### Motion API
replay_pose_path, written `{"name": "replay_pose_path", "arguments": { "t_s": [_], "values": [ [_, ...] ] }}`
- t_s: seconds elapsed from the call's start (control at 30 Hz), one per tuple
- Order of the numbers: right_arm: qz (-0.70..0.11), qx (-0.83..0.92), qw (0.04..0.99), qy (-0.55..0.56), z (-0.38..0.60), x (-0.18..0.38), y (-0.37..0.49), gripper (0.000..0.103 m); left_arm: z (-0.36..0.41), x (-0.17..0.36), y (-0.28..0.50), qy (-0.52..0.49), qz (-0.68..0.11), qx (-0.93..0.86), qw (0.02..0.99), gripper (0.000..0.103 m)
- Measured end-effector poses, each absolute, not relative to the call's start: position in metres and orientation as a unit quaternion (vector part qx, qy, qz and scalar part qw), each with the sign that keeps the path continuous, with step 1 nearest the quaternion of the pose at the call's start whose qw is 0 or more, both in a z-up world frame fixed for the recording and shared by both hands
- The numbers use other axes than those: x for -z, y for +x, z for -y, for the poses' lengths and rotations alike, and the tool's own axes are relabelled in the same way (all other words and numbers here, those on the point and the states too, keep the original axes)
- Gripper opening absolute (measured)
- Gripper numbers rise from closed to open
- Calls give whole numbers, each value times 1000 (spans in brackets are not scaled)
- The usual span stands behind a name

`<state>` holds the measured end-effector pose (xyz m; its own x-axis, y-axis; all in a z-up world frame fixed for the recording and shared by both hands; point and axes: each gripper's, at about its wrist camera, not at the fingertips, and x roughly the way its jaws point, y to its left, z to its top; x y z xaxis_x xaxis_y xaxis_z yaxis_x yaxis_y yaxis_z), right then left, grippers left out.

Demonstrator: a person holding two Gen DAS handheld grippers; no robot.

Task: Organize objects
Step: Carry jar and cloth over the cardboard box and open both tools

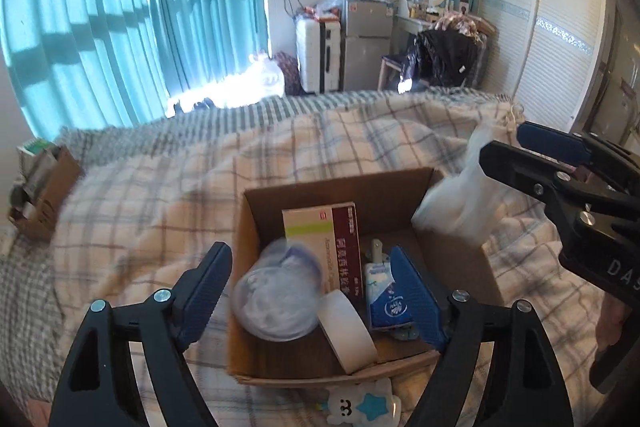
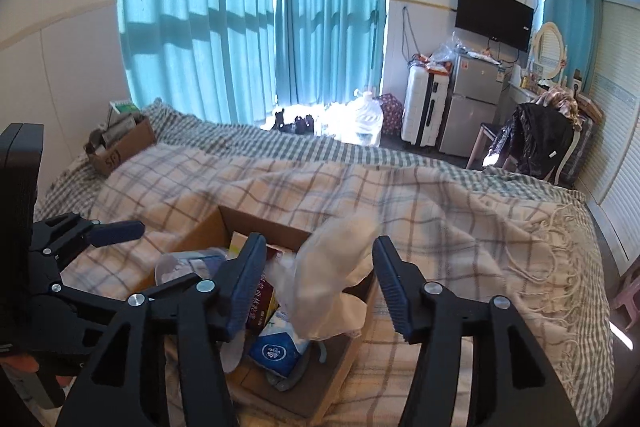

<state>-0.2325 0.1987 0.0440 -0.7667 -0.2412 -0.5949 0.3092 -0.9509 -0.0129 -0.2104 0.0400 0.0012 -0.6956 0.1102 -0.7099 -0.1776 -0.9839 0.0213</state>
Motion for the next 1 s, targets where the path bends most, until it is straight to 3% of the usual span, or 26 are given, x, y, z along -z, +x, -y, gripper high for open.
{"name": "replay_pose_path", "arguments": {
  "t_s": [0.13,0.4,0.53,0.83,1.0],
  "values": [
    [-60,947,138,283,-206,-75,-202,63,-42,-35,-185,-348,-35,-933,83,85],
    [-74,960,127,240,-220,-123,-136,74,-37,-78,-139,-299,-31,-951,73,101],
    [-65,965,124,220,-231,-123,-100,91,-25,-78,-115,-279,-29,-958,58,103],
    [-50,962,97,251,-239,-44,-94,93,-12,-17,-101,-283,38,-958,17,103],
    [-74,941,86,320,-231,25,-116,93,-20,44,-110,-325,13,-946,8,103]
  ]
}}
